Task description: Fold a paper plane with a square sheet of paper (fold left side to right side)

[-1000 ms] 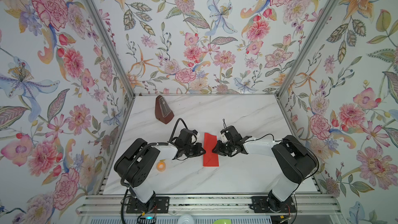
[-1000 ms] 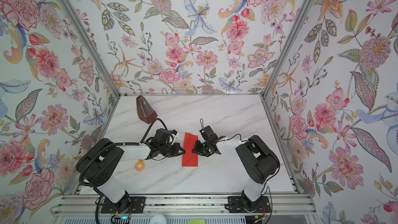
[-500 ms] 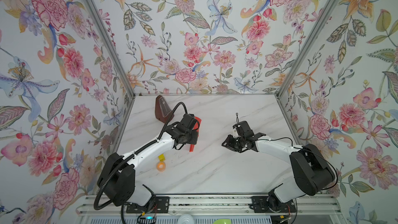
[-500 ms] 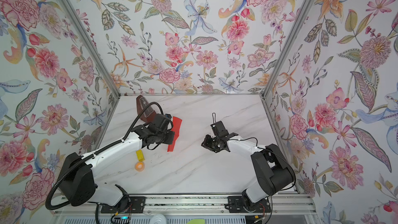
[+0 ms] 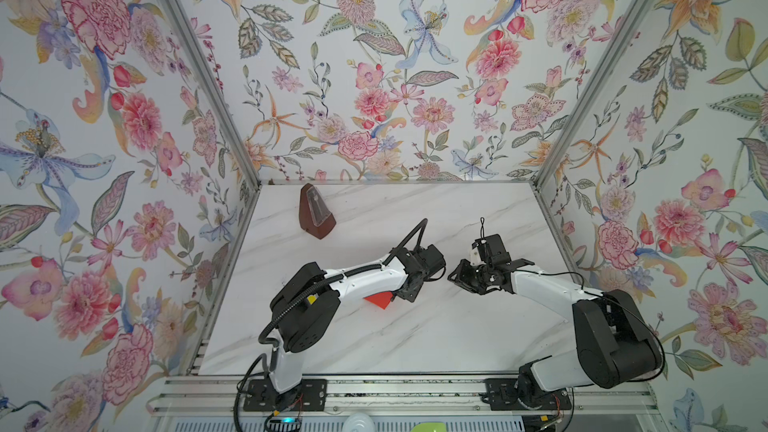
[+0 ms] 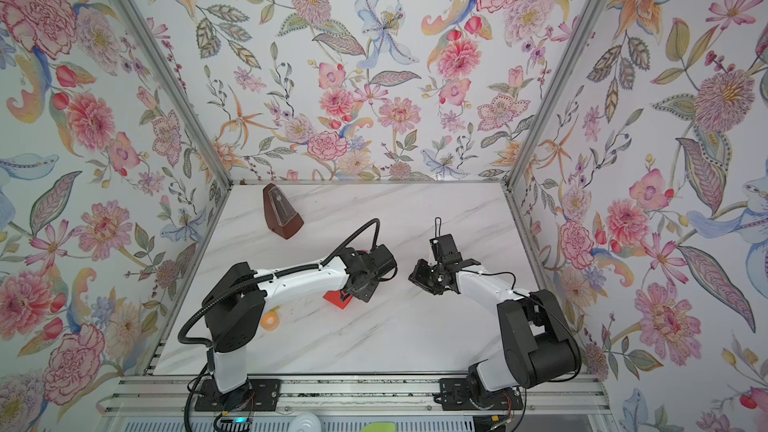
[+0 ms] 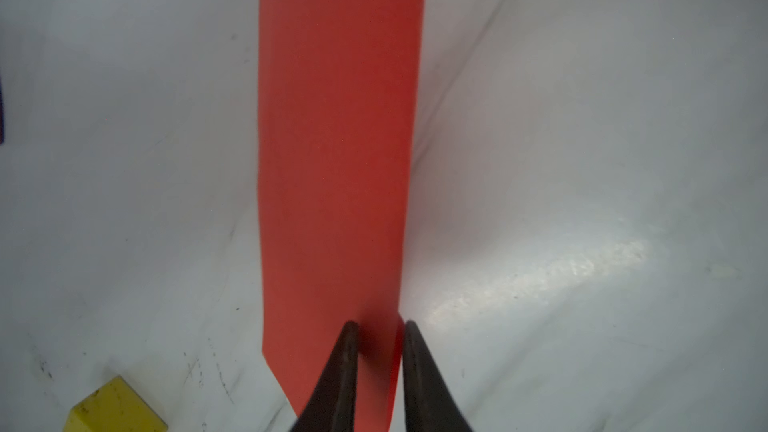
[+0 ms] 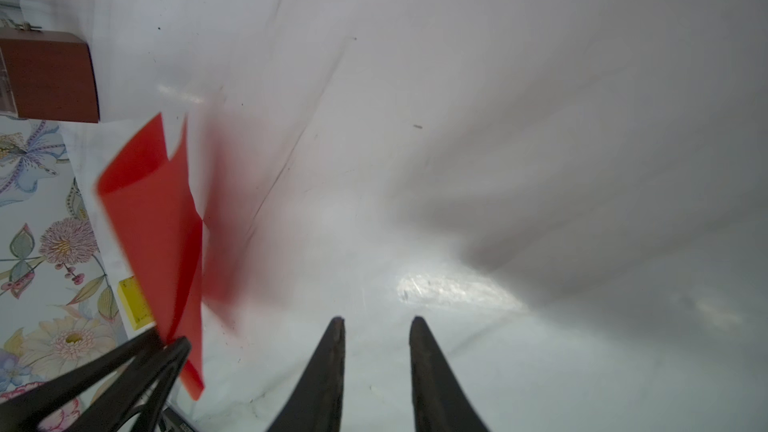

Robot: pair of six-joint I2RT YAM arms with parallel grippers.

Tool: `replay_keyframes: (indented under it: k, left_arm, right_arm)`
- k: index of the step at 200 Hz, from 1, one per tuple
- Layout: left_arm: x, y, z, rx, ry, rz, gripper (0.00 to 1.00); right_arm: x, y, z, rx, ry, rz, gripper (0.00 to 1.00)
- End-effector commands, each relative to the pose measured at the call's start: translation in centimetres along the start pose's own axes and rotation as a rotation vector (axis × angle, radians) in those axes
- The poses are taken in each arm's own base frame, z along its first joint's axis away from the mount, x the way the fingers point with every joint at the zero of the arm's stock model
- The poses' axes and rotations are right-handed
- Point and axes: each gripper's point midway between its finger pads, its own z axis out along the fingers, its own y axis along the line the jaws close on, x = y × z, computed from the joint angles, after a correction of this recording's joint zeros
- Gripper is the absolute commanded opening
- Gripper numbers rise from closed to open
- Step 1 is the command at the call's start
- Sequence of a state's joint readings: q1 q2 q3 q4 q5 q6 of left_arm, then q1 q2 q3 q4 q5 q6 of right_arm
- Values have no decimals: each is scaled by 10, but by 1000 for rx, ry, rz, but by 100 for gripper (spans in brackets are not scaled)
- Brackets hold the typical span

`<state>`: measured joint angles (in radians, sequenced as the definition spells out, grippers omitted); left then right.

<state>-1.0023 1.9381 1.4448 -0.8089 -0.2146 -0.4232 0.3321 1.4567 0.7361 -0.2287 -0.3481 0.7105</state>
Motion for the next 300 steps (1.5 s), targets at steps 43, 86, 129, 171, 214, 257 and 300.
replay_keyframes:
  k: [43,86,129,171,214,257,300]
  left_arm:
    - [-35,-28,-38,357,-156,-123,51]
    - [-26,39,-29,271,-158,-170,63]
    - [-11,79,-6,278,-132,-228,69]
    - [-10,62,4,409,-128,-231,54]
    - [3,45,11,502,-99,-273,34]
    - [15,27,2,583,-116,-339,34]
    - [29,-11,-14,665,-112,-326,52]
  right_arm:
    - [19,12,-3,-50,43,13,34]
    - [36,40,15,-97,91,-11,38]
    - [31,56,37,-136,113,-2,43]
    - [9,58,61,-116,113,1,45]
    - [-13,69,91,-104,139,-37,38]
    - [-12,87,116,-129,219,-120,33]
    - [10,116,133,-200,342,-258,32]
